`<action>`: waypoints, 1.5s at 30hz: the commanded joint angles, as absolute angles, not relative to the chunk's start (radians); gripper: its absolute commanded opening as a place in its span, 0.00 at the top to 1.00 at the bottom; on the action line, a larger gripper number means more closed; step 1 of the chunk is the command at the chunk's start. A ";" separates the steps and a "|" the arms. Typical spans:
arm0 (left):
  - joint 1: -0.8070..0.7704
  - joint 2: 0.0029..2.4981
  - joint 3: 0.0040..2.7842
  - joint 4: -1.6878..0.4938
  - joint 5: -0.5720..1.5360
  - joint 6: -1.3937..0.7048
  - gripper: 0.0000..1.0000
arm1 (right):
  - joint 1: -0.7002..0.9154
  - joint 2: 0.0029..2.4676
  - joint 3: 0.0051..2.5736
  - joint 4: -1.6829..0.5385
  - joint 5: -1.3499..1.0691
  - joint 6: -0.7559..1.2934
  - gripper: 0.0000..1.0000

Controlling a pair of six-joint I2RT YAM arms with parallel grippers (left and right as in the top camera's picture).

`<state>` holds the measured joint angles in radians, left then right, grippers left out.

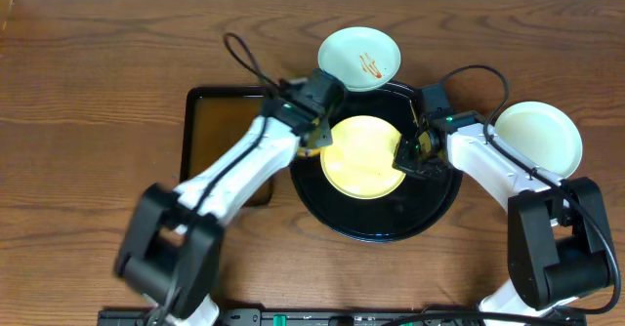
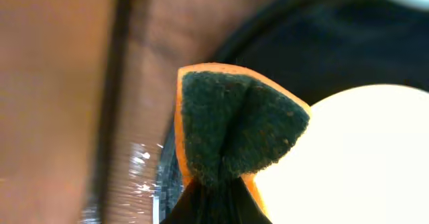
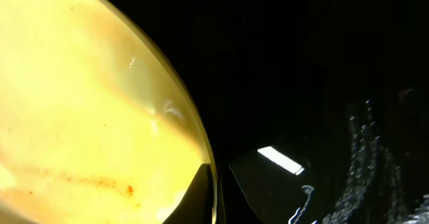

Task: Clean dirty plates on tray and stack at the side
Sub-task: 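Return the sponge to the water tray with the left gripper, then lift the yellow plate with the right gripper and carry it right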

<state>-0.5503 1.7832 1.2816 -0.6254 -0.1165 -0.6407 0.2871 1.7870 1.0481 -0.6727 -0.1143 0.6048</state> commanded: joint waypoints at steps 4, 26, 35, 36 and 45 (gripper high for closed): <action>-0.504 1.639 1.274 -0.682 -0.170 -0.535 0.92 | 0.280 1.798 1.045 -0.655 -0.027 0.530 0.99; -0.128 1.730 1.265 -0.775 0.030 -0.377 0.92 | 0.335 1.863 1.044 -0.560 -0.057 0.472 0.99; -0.128 1.731 1.264 -0.773 0.030 -0.377 0.88 | 0.294 1.692 1.060 -0.533 -0.140 0.176 0.99; -0.128 1.731 1.264 -0.774 0.030 -0.378 0.88 | 0.294 1.662 1.060 -0.529 -0.138 0.165 0.99; -0.128 1.731 1.264 -0.774 0.030 -0.378 0.87 | 0.295 1.607 1.060 -0.513 -0.128 0.121 0.99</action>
